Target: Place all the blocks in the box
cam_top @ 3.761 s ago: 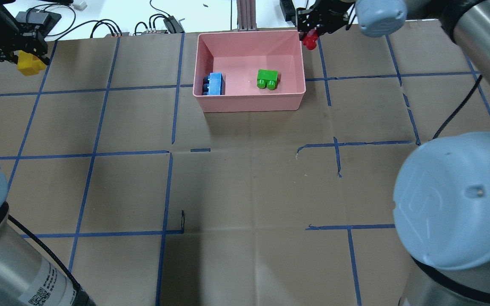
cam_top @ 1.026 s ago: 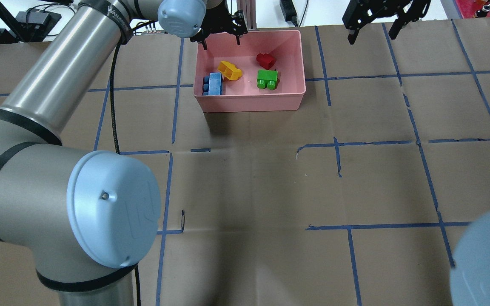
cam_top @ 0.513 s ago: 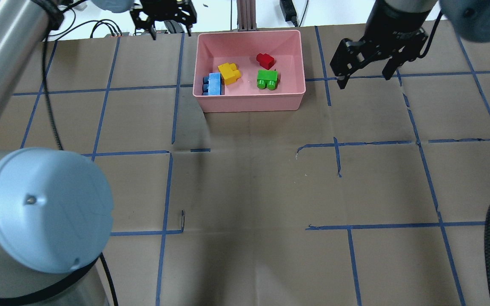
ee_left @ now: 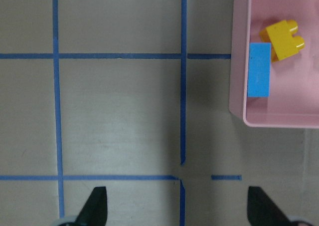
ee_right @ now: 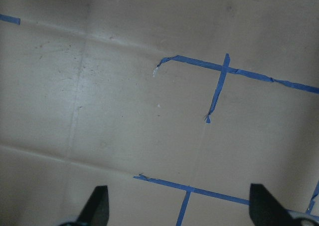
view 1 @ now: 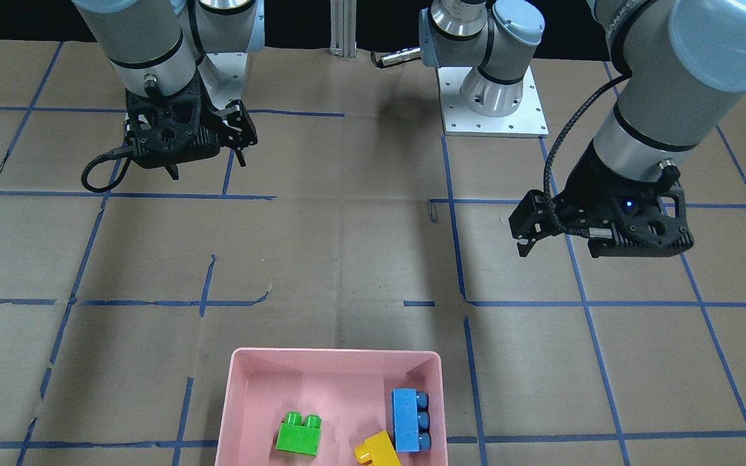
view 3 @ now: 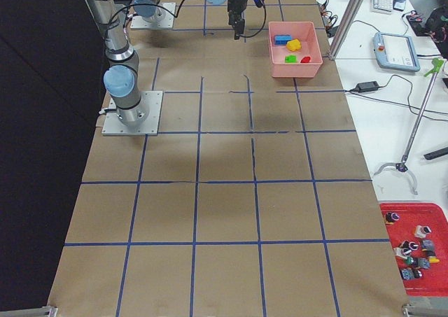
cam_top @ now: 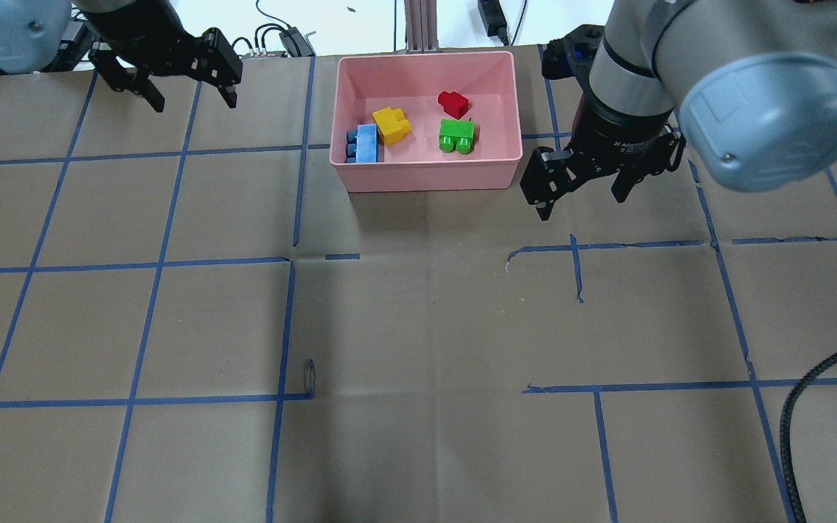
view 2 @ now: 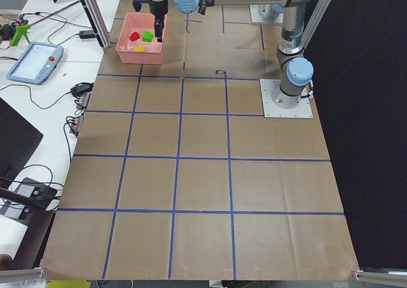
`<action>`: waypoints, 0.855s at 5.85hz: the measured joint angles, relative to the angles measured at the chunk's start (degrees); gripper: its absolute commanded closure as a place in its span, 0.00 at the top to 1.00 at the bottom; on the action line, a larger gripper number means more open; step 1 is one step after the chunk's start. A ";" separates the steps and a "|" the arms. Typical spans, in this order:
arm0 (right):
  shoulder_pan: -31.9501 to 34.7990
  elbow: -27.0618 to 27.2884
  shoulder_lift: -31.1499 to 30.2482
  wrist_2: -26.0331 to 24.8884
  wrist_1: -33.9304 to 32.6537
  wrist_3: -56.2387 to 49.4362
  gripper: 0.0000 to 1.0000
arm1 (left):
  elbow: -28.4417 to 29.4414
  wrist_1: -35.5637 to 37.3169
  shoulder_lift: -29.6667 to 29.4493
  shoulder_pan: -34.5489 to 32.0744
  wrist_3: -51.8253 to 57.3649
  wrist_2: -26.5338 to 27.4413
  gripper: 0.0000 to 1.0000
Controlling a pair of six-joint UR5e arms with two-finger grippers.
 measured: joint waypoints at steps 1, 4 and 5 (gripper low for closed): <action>-1.08 1.16 -1.09 -0.12 -0.80 -0.07 1.00 | -4.47 -0.15 4.55 -0.14 0.05 -0.14 1.00; -2.14 2.05 -2.37 -0.04 -1.31 -0.06 1.00 | -9.36 -1.59 9.54 -0.54 -1.21 -0.43 1.00; -2.63 2.05 -2.40 0.05 -1.32 -0.05 1.00 | -9.48 -1.83 9.67 -1.45 -1.95 -0.34 1.00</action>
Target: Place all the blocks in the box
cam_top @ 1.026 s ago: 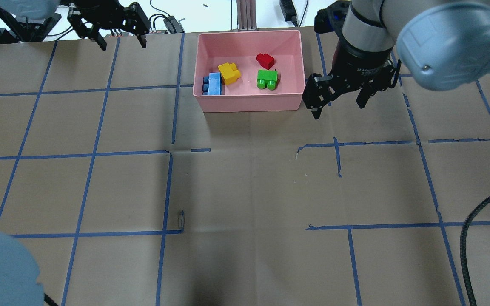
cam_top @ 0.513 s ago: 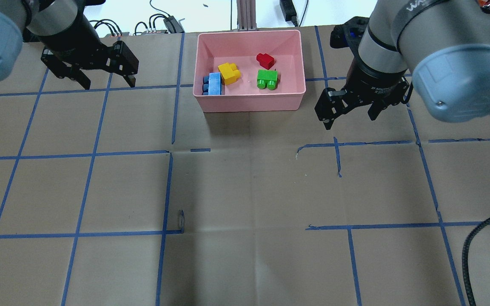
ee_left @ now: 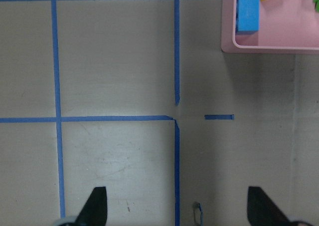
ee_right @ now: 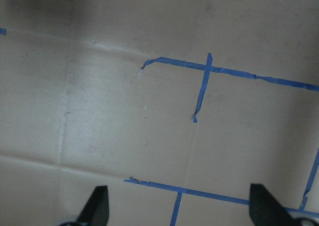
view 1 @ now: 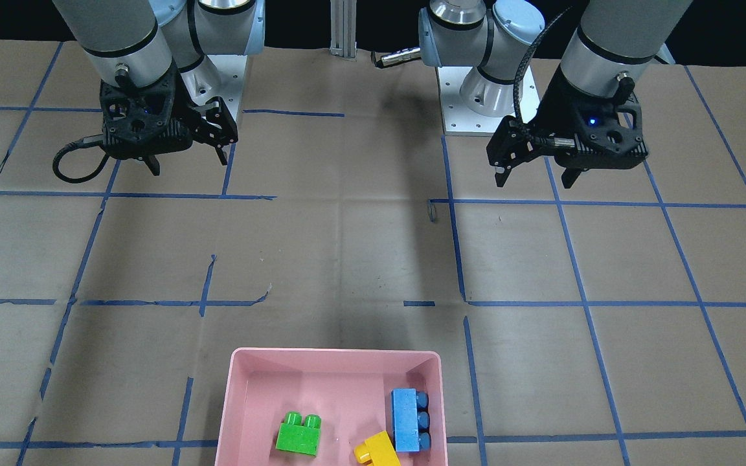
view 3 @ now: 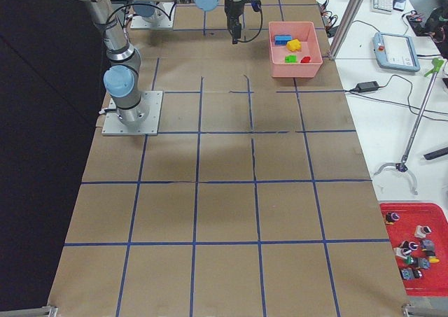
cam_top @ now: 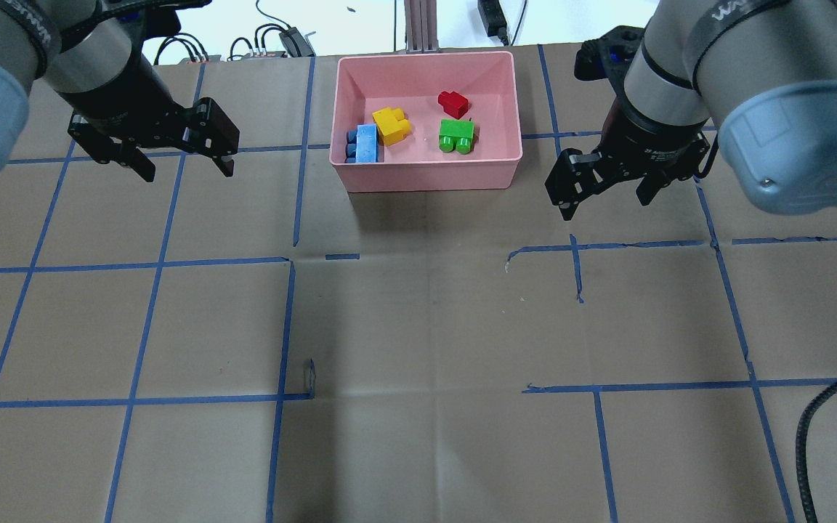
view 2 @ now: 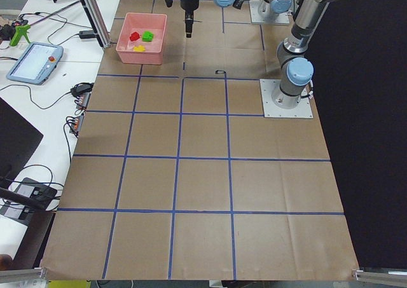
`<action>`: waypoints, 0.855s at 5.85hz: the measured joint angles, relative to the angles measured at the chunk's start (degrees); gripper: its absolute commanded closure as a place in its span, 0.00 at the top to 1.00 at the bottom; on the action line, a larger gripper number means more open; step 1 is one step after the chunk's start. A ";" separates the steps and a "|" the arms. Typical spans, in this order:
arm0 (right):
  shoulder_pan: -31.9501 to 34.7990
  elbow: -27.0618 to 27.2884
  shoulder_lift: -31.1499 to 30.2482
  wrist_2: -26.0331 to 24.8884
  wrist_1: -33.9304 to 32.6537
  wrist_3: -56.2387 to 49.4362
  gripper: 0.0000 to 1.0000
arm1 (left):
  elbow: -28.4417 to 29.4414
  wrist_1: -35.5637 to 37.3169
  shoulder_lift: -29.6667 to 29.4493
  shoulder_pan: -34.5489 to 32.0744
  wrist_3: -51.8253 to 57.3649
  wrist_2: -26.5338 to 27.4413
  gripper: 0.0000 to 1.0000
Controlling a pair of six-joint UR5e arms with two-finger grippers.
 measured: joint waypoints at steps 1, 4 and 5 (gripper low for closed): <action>-0.57 -0.01 0.00 0.06 0.07 -0.02 1.00 | 0.03 -0.13 -0.14 -1.31 -0.92 0.22 1.00; -0.92 0.07 0.03 0.15 0.06 -0.01 1.00 | 0.55 -0.16 -0.26 -1.98 -0.09 0.43 1.00; -0.95 0.08 0.10 0.14 0.06 0.00 1.00 | 0.54 -0.03 -0.22 -1.87 1.21 0.50 1.00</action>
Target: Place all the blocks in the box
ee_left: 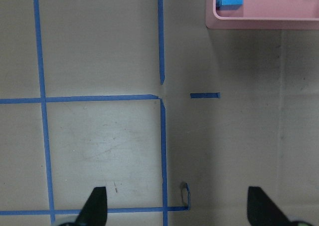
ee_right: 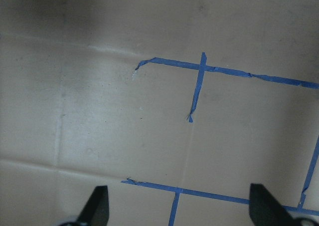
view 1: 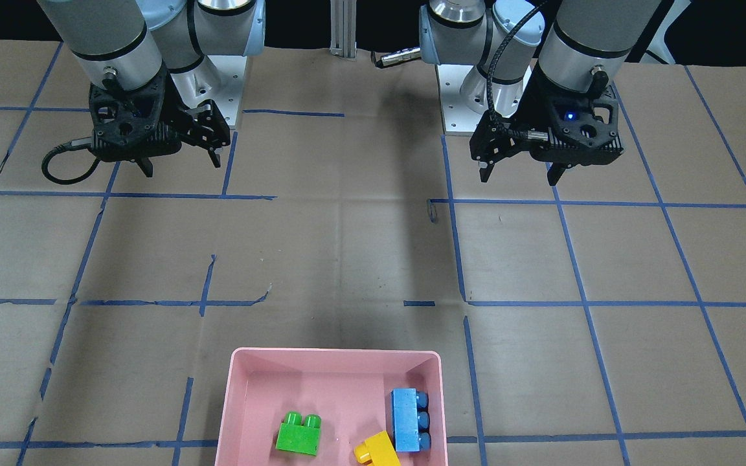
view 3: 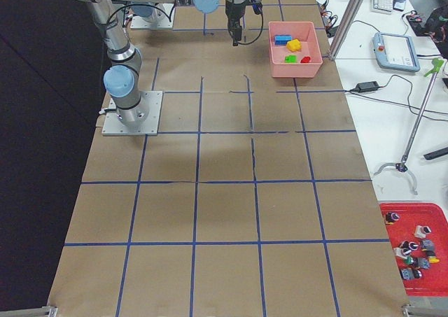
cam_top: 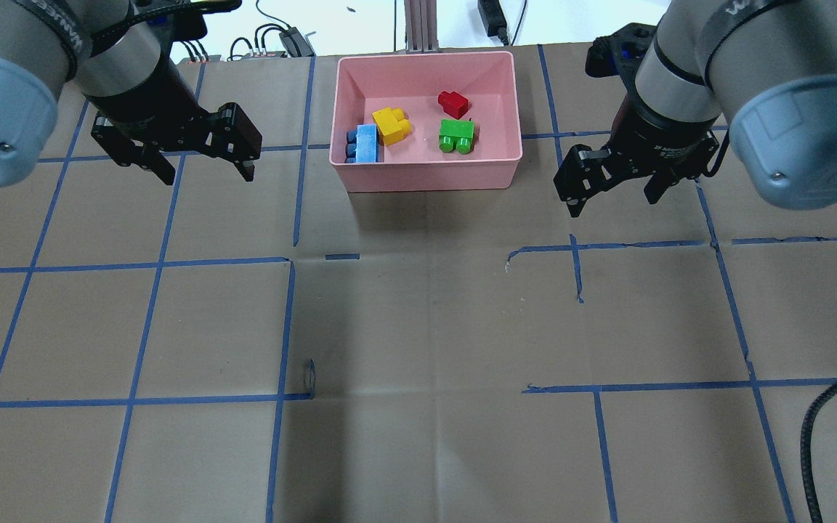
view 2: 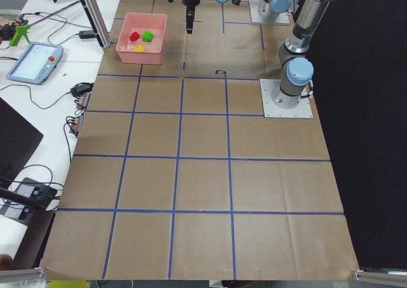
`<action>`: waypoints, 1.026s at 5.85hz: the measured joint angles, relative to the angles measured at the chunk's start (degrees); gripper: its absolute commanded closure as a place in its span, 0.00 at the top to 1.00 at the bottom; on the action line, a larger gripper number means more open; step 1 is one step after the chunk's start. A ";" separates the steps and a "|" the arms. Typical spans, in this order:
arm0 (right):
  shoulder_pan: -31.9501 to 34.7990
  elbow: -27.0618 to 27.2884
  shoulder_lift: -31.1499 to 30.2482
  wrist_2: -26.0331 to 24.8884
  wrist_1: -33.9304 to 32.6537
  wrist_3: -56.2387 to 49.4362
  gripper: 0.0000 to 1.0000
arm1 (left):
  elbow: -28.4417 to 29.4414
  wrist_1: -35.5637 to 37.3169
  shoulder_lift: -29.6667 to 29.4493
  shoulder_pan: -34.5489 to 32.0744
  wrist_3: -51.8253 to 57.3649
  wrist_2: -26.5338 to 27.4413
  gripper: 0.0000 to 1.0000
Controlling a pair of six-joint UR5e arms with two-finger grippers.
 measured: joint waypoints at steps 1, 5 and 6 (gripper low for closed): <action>-0.02 0.00 0.07 0.00 -0.03 0.00 1.00 | -0.07 0.13 0.03 0.19 0.80 0.05 1.00; -0.03 -0.16 0.21 0.08 -0.17 0.03 1.00 | -0.82 0.21 0.46 1.64 1.19 -0.07 1.00; -0.01 -0.31 0.33 0.11 -0.17 0.09 1.00 | -0.88 0.14 0.56 1.67 1.19 0.00 1.00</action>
